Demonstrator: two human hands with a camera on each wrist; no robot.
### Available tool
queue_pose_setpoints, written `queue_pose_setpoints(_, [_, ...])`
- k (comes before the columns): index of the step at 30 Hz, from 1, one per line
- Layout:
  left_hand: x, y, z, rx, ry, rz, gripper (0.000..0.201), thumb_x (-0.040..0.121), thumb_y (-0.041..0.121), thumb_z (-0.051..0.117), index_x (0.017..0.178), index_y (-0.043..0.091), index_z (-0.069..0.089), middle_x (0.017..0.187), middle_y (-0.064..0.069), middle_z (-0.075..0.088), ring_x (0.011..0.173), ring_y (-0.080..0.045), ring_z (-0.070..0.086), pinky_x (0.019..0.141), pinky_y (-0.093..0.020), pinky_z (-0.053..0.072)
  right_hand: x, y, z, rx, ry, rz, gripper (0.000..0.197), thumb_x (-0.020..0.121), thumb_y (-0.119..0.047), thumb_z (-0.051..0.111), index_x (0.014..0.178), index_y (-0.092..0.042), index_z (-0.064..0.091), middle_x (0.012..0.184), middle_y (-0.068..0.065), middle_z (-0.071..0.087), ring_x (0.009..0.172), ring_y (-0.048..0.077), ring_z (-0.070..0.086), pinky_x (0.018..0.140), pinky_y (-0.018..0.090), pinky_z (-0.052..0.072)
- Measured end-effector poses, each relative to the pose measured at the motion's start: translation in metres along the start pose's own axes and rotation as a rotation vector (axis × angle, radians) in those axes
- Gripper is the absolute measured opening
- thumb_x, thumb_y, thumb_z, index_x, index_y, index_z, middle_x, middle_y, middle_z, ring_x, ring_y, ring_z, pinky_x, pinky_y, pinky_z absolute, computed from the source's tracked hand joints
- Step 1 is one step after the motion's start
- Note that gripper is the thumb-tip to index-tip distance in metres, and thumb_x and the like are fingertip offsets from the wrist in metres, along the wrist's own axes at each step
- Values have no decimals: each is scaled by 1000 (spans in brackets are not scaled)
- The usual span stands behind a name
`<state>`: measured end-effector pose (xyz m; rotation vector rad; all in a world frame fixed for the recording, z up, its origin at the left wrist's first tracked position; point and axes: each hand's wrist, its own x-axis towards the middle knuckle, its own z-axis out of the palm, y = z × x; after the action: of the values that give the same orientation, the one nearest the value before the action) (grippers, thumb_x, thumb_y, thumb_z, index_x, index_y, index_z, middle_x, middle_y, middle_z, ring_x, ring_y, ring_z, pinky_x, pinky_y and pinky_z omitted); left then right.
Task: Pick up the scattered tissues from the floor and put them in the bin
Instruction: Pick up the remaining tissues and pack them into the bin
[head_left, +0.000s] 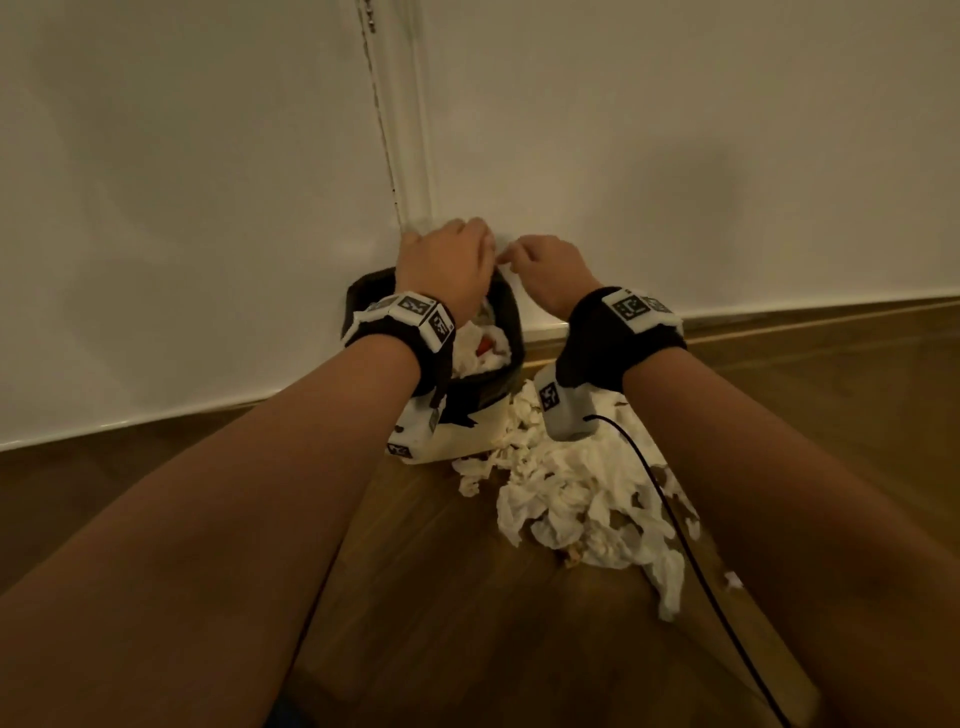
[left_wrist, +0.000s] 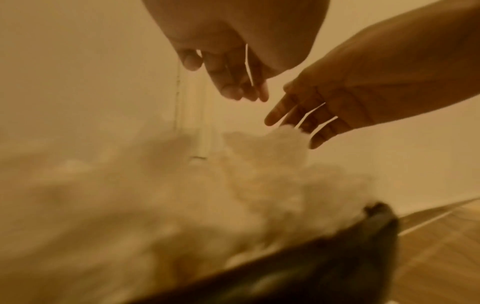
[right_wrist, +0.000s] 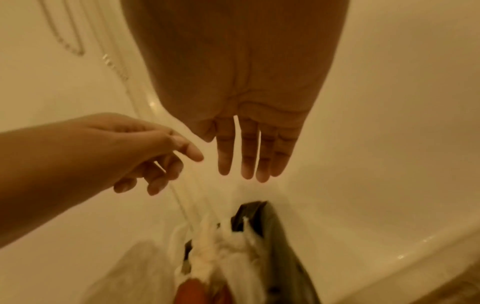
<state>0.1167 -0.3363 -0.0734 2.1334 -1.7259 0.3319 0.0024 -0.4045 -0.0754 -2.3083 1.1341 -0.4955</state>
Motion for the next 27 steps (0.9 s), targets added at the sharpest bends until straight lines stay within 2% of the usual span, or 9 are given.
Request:
queue_pose_setpoints(2, [4,26,-3,-104,26,79,29,98,27,30,108,17,55,103,-3,63,90,-25,57,85,-37,34,-11,21,-10,37,101,44,34,100,-20,36,108,-7,66,113,11,66,105,26,58,82,26,38])
queue_pose_setpoints(5, [3,63,3,-199,-15,197,25,96,25,34,106,17,55,102,-3,63,89,-24,59,81,-36,39,-36,59,-16,33,153,135,27,96,-15,43,108,-8,67,111,11,67,105,25,58,81,24,37])
queue_pose_setpoints(9, [-19,107,30,-310,-248,280,20,94,25,40,107,19,54,95,-4,65,83,-26,60,70,-35,47,-80,113,-11,24,91,333,25,92,-12,49,108,-9,68,107,13,68,98,27,61,73,21,36])
queue_pose_setpoints(11, [-36,124,50,-278,-396,279,22,93,24,40,107,20,56,98,-4,65,87,-26,61,70,-32,46,-102,139,-5,19,21,437,25,91,-11,51,109,-10,68,108,14,68,95,25,62,74,25,43])
queue_pose_setpoints(14, [-61,141,85,-187,-605,234,24,94,21,41,108,24,60,112,-3,62,99,-24,59,81,-35,50,-133,172,8,55,-64,573,24,90,-10,55,110,-12,68,113,13,66,102,27,61,84,34,51])
queue_pose_setpoints(17, [-82,154,114,-120,-736,224,23,95,21,45,111,24,60,121,-5,57,109,-25,55,89,-36,48,-162,199,17,94,-119,692,24,93,-10,49,108,-15,67,114,11,65,96,24,62,72,28,46])
queue_pose_setpoints(20, [-93,155,130,-10,-799,201,20,94,27,48,105,31,64,132,-7,46,122,-30,43,94,-42,42,-183,217,22,102,-139,772,24,94,-12,45,100,-17,68,114,10,64,91,25,58,72,29,43])
queue_pose_setpoints(24, [-102,158,151,37,-972,145,20,88,37,59,107,41,63,149,-6,19,136,-36,19,105,-52,30,-210,236,21,100,-157,801,23,93,-13,48,102,-16,69,112,11,65,94,26,60,76,31,46])
queue_pose_setpoints(27, [-104,157,161,77,-1031,183,31,84,38,65,114,40,59,152,-5,13,136,-36,20,107,-50,33,-223,240,31,98,-143,760,18,91,-18,54,102,-16,68,112,9,66,99,25,61,77,28,46])
